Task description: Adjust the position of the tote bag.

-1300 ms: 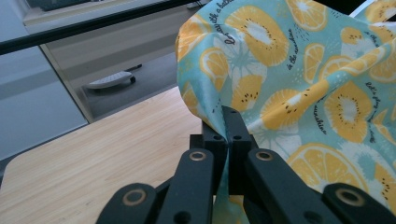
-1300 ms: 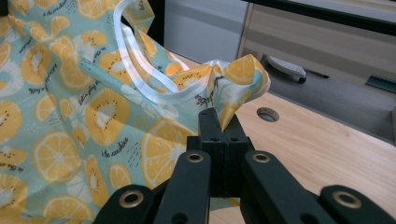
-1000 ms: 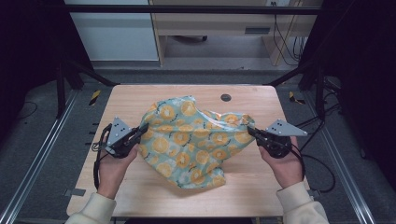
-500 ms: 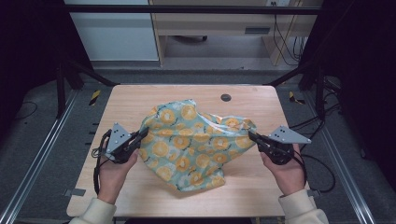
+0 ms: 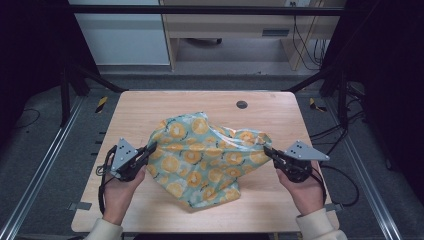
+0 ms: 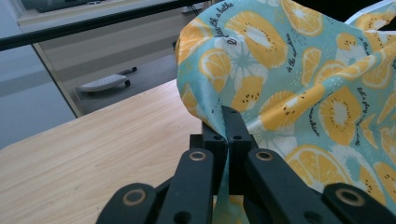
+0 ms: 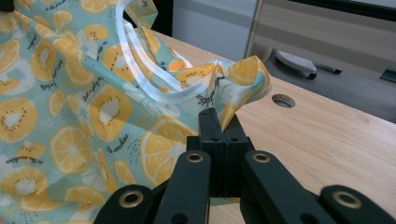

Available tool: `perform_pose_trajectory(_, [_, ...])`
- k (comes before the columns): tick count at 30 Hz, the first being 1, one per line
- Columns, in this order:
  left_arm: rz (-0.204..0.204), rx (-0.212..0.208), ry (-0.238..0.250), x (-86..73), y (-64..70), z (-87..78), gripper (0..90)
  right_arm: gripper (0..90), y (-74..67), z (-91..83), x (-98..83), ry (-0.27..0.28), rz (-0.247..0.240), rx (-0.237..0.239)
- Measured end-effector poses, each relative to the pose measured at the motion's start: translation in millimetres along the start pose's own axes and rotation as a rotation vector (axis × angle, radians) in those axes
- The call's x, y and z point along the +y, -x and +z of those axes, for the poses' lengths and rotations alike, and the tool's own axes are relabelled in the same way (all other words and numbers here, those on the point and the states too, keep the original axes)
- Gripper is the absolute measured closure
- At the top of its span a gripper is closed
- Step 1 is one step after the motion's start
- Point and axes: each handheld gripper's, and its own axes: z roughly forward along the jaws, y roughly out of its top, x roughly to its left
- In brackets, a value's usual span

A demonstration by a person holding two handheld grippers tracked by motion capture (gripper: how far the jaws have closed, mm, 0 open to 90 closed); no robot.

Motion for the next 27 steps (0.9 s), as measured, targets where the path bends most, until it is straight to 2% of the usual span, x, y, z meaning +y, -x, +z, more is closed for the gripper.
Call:
perform_pose_trajectory(7, [-0.003, -0.019, 0.023, -8.8, 6.6, -17.0, 90.0, 90.0, -13.3, -13.1, -7.1, 0.008, -0.012, 0.012])
perform_pose_trajectory(13, [-0.007, -0.054, 0.008, -31.3, 7.9, -30.1, 90.0, 90.0, -23.7, -12.9, -16.2, -0.007, -0.028, 0.031])
perform_pose_trajectory(14, [-0.007, -0.054, 0.008, -31.3, 7.9, -30.1, 90.0, 90.0, -23.7, -12.9, -16.2, -0.007, -0.028, 0.031])
perform_pose_trajectory(20, [0.042, -0.098, -0.011, -43.8, 10.8, -47.6, 90.0, 90.0, -36.6, -16.1, -31.9, -0.019, -0.039, 0.069])
perform_pose_trajectory(21, [0.05, -0.103, -0.018, -46.7, 11.5, -49.5, 90.0, 90.0, -36.6, -16.1, -31.9, -0.019, -0.039, 0.069])
perform_pose_trajectory(22, [0.078, -0.108, -0.023, -49.5, 10.9, -50.2, 90.0, 90.0, -38.0, -16.1, -34.5, -0.02, -0.037, 0.076])
perform_pose_trajectory(23, [0.083, -0.115, -0.035, -51.1, 11.2, -50.3, 90.0, 90.0, -39.4, -15.7, -37.6, -0.024, -0.042, 0.083])
perform_pose_trajectory(24, [0.075, -0.133, -0.059, -53.4, 12.1, -49.9, 90.0, 90.0, -40.2, -15.2, -39.5, -0.028, -0.045, 0.084])
perform_pose_trajectory(27, [0.103, -0.167, -0.123, -59.1, 10.6, -44.0, 90.0, 90.0, -41.3, -11.7, -48.5, -0.055, -0.053, 0.098])
